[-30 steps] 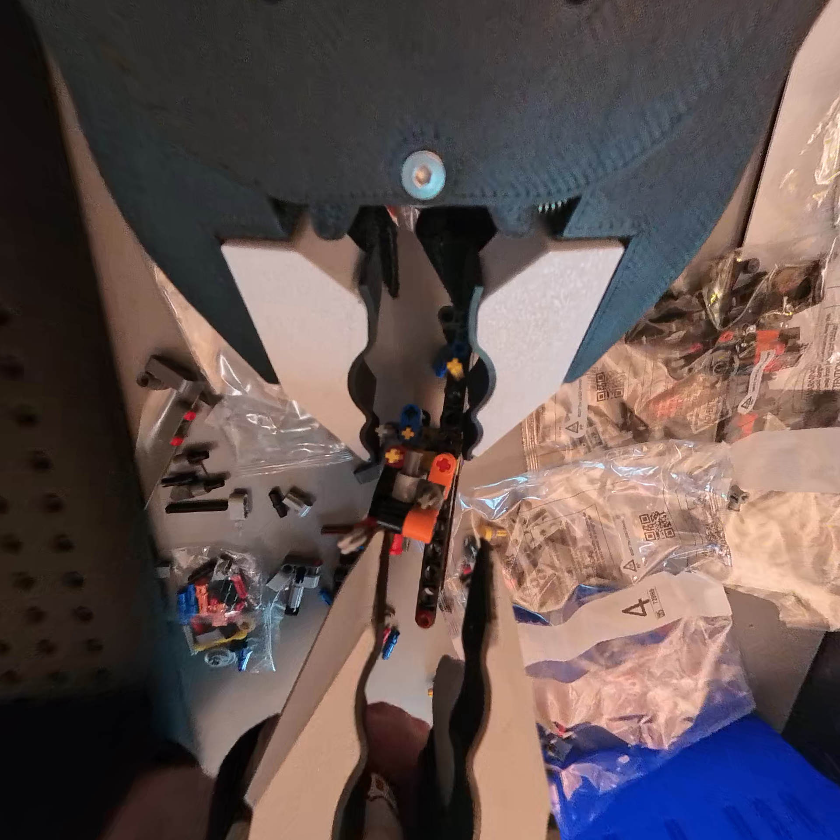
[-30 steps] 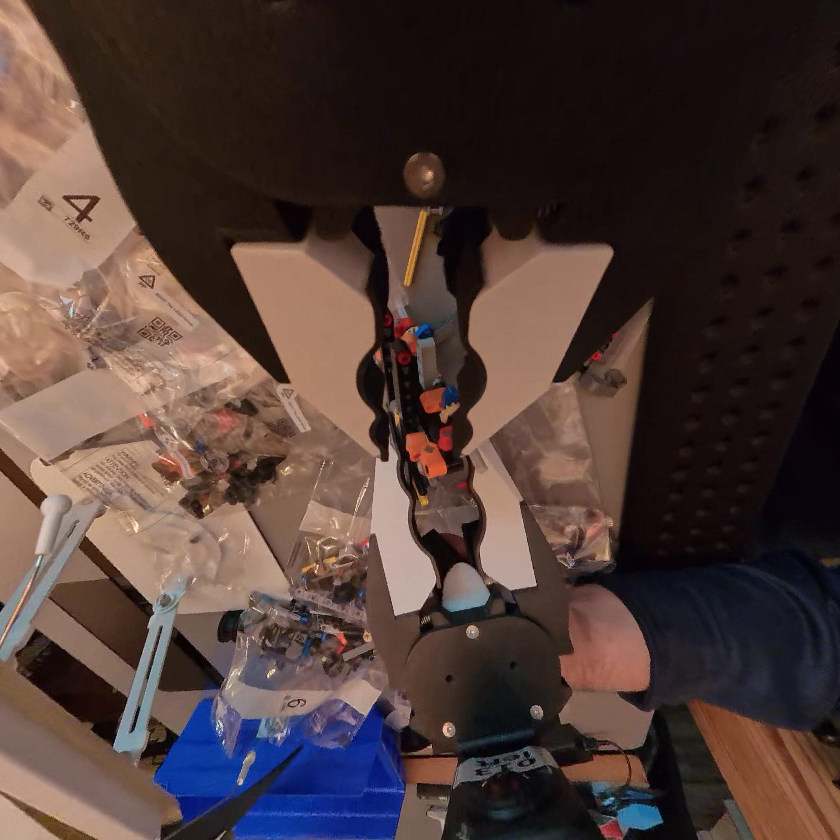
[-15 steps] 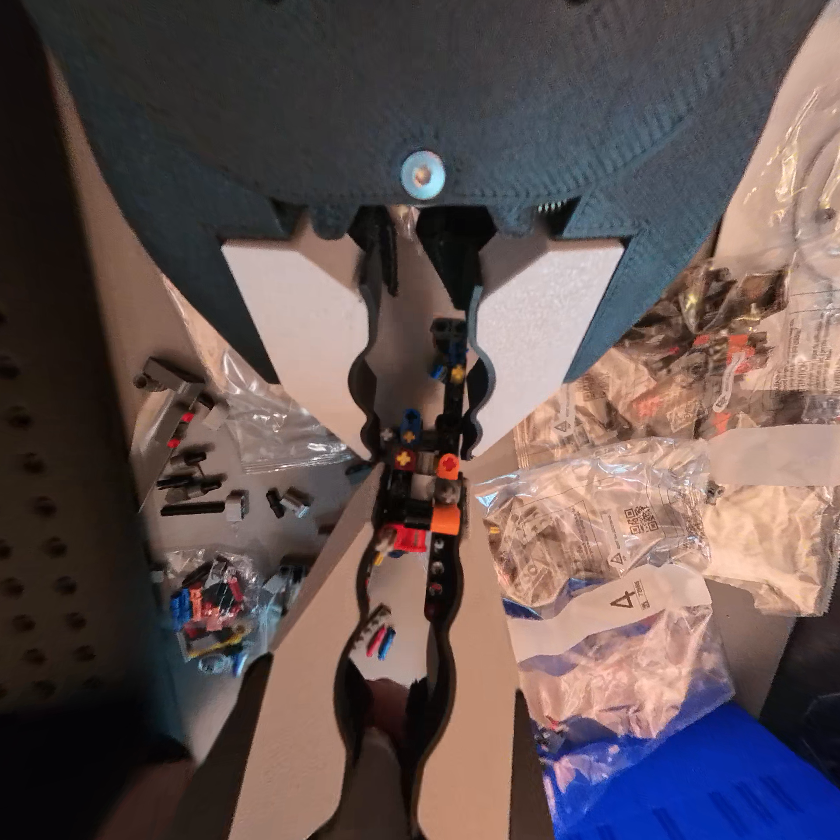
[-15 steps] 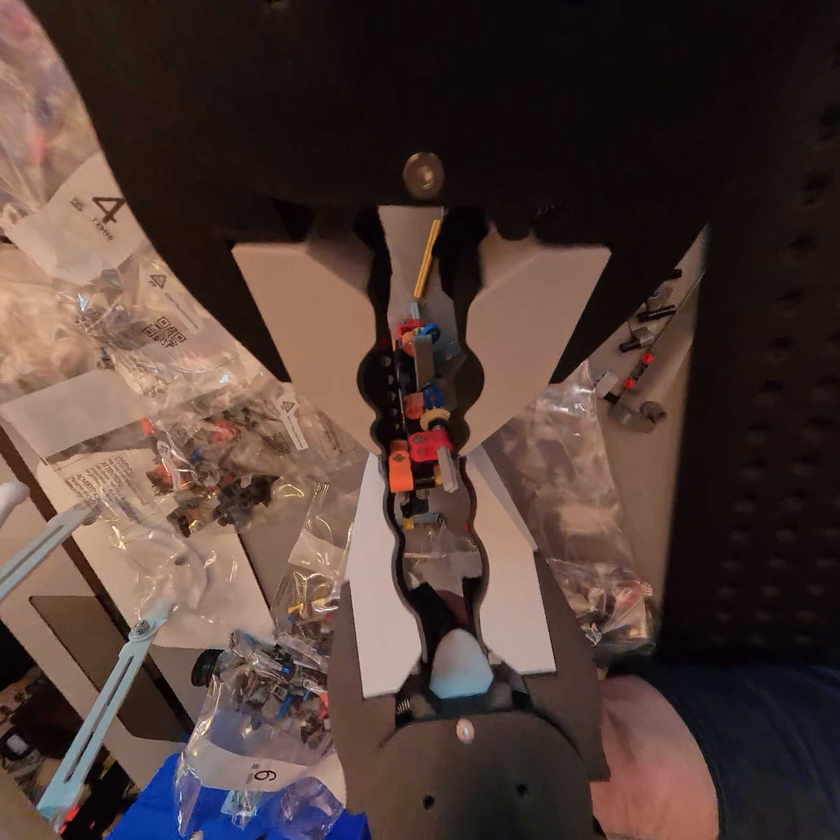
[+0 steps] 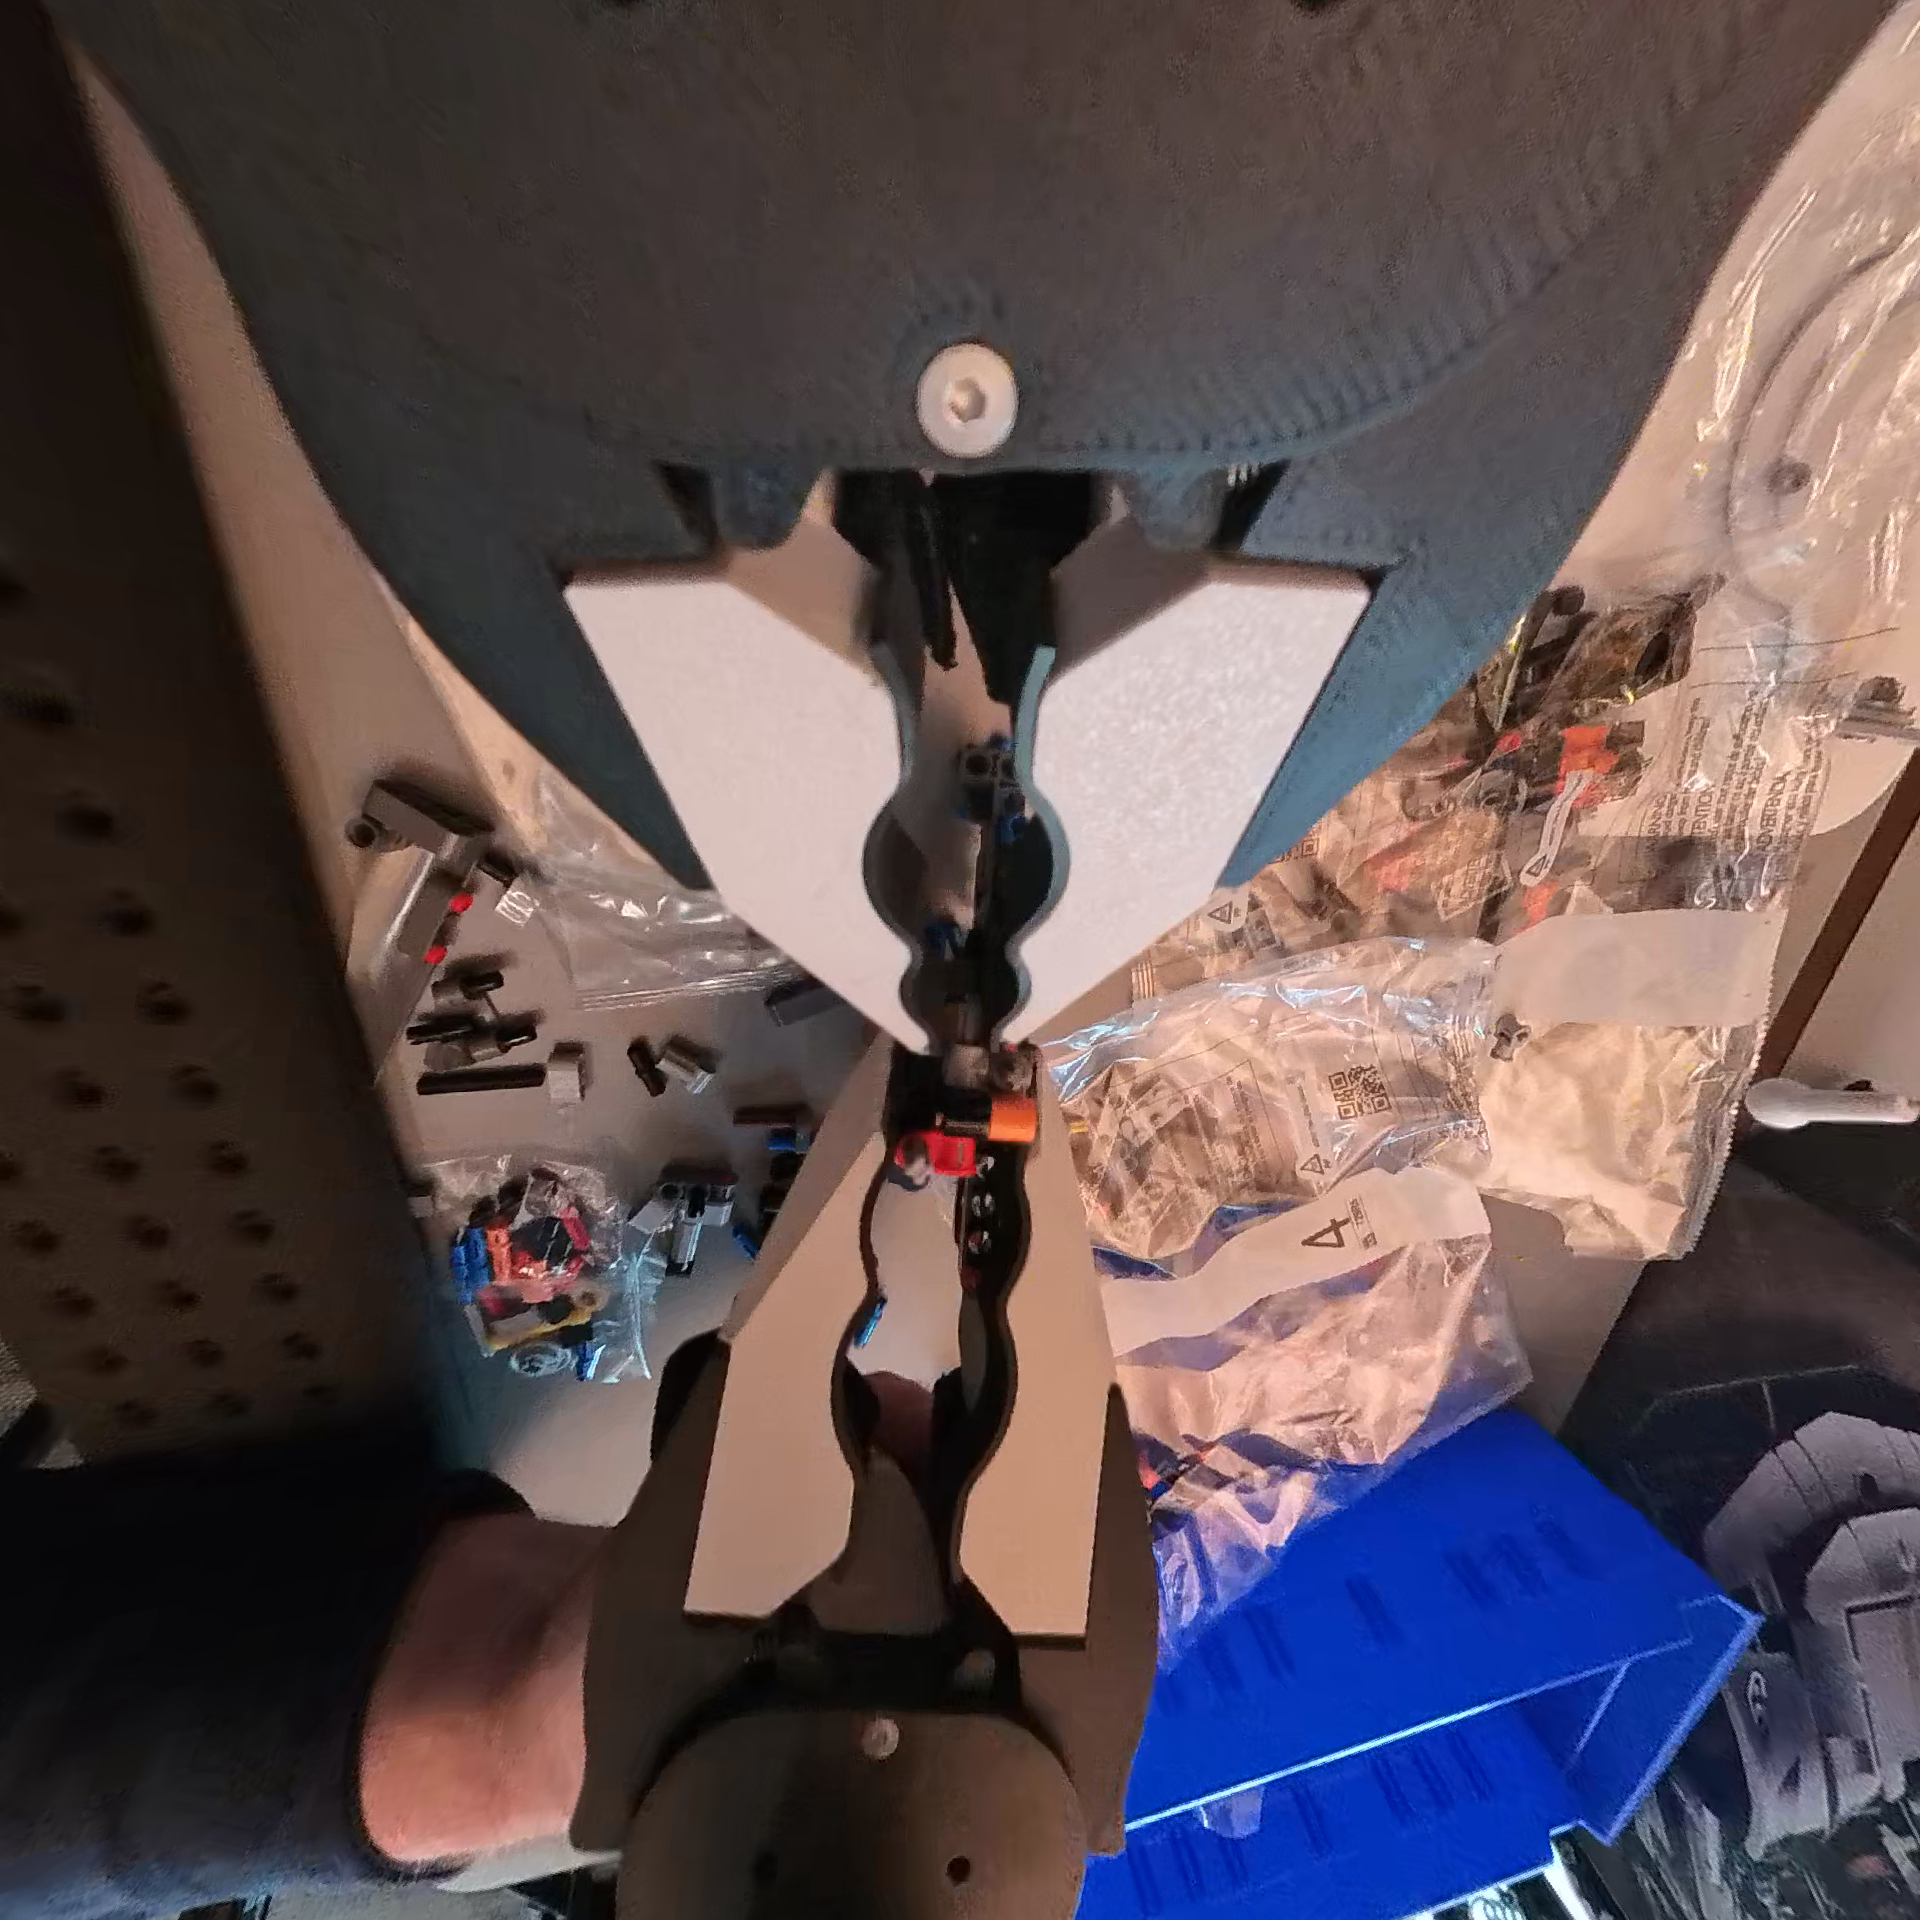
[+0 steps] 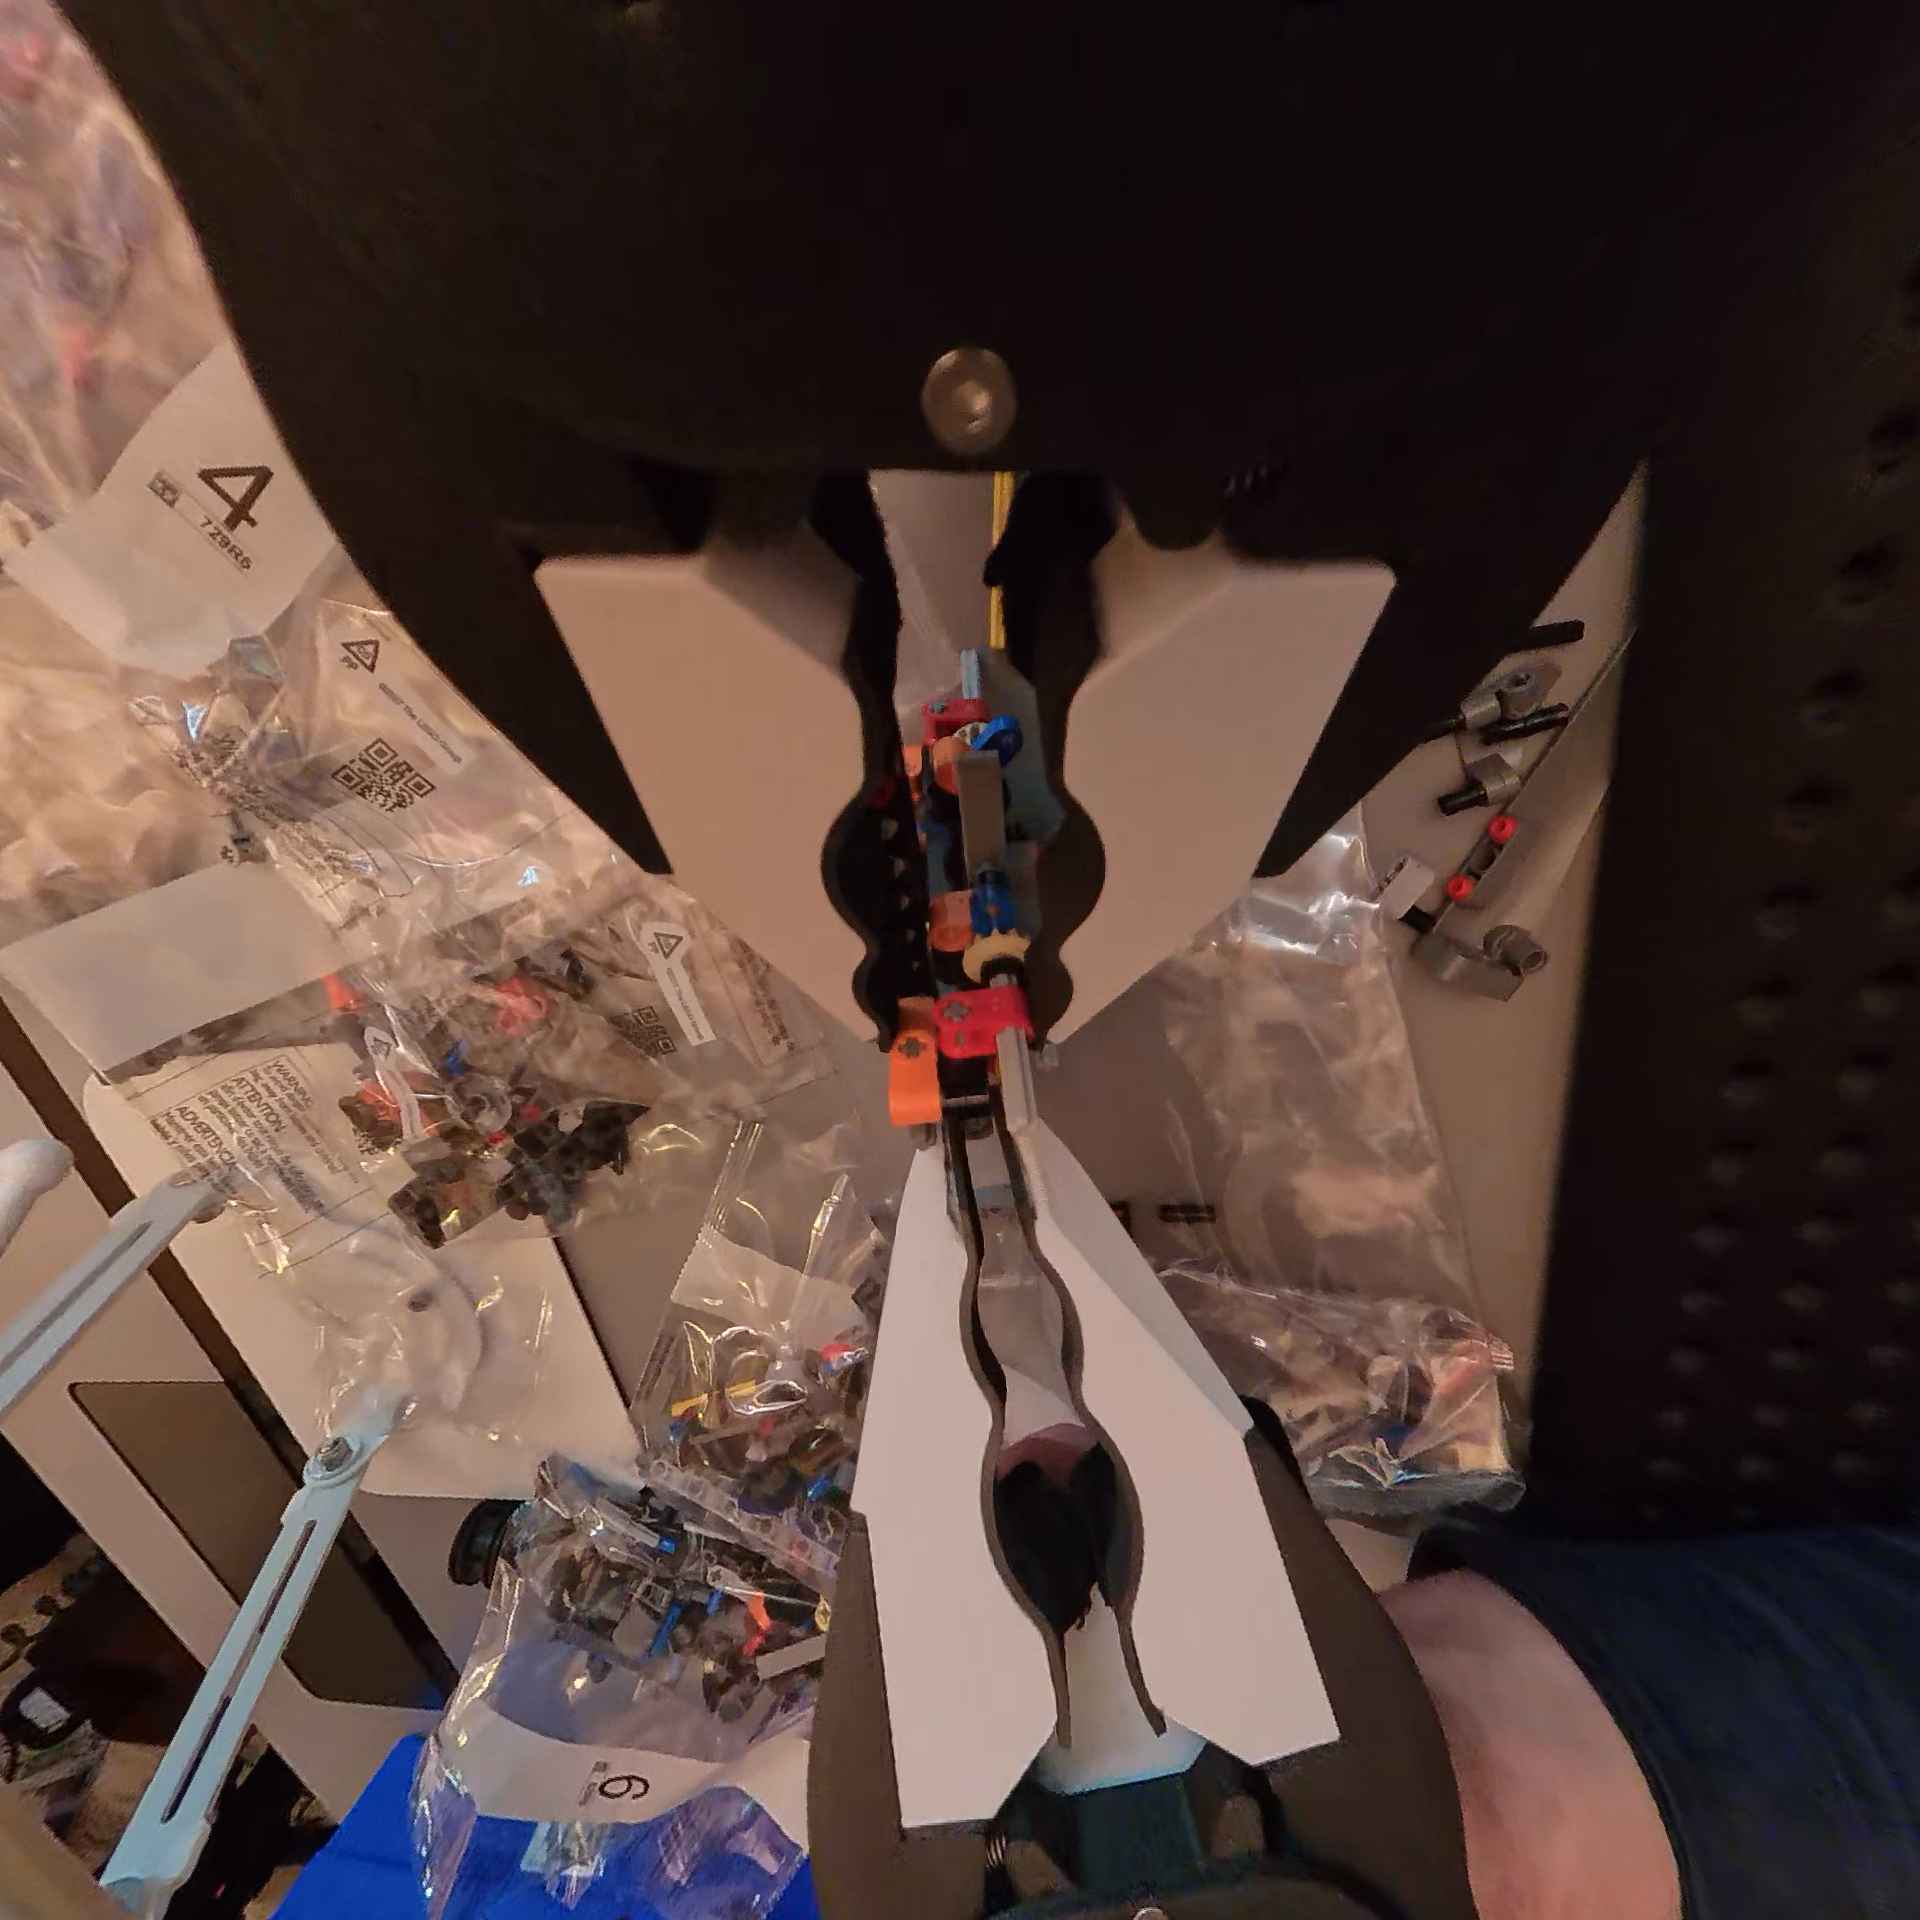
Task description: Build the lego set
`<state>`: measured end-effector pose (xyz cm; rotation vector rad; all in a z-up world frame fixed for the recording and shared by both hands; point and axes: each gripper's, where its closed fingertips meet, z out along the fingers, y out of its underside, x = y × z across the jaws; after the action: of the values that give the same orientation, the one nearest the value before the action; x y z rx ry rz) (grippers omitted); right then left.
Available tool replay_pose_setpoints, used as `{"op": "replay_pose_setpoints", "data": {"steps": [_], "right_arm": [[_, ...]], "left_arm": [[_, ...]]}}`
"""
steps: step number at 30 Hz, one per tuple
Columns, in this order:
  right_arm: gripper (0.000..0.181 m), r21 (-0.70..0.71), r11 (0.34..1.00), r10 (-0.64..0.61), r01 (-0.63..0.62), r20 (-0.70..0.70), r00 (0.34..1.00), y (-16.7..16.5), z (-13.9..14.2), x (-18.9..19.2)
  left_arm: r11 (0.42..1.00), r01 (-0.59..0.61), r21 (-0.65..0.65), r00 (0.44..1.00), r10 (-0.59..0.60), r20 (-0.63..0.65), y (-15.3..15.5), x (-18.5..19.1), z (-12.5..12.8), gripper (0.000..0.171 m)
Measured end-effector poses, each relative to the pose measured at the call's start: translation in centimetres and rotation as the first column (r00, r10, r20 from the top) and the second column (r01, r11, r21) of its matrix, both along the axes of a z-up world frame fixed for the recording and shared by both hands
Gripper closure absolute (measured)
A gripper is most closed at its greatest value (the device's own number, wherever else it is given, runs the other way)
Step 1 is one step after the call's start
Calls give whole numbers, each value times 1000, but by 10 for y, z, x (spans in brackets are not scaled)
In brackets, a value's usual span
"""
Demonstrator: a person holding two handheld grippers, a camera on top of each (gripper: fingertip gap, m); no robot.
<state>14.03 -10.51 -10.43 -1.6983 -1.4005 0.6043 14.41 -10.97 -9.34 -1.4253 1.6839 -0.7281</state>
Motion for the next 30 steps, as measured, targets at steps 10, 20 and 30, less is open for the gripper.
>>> {"op": "replay_pose_setpoints", "data": {"steps": [10,20,30], "right_arm": [[161,-29,1000,8,-9,-29,1000,-1,0,-2],[159,-49,999,12,-18,-127,992,-2,14,-5],[161,-62,998,3,-12,-150,989,2,15,-2]], "left_arm": [[1000,17,-14,1000,-17,12,0,-3,-2,169],[1000,15,9,1000,-15,1,0,-2,-2,167],[999,1,44,1000,-2,21,4,-1,-1,169]]}}
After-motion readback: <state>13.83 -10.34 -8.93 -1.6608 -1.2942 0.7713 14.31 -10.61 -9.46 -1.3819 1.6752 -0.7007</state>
